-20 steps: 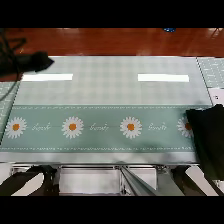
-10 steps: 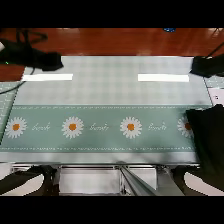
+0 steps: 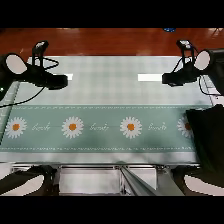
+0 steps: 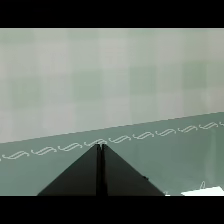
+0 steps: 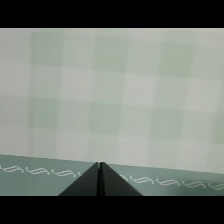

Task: Fold the shirts.

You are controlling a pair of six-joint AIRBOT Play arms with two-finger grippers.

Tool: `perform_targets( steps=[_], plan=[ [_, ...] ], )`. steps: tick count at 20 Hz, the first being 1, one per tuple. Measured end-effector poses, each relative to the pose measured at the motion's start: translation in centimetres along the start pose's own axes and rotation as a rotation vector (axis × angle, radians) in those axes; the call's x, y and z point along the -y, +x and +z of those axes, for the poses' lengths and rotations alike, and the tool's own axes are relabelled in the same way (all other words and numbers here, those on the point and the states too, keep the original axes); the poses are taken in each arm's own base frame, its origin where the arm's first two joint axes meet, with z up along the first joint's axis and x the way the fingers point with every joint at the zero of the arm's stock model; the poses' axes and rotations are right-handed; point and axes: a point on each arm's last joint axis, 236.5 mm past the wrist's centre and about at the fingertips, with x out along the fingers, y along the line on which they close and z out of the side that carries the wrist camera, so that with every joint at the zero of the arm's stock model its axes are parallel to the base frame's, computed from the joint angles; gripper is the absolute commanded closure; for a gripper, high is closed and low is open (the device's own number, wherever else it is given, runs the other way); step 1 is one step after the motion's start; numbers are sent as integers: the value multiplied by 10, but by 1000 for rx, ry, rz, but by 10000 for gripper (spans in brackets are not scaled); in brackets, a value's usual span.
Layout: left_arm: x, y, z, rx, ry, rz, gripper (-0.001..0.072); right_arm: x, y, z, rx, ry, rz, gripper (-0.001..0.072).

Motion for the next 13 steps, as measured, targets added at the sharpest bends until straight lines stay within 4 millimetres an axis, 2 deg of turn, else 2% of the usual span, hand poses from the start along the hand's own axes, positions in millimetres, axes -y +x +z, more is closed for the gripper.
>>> perform_targets(
  steps=[13],
  plan=[
    [-2, 4, 0, -4, -6, 6, 687, 0, 2, 1, 6, -10, -9, 693]
  ],
)
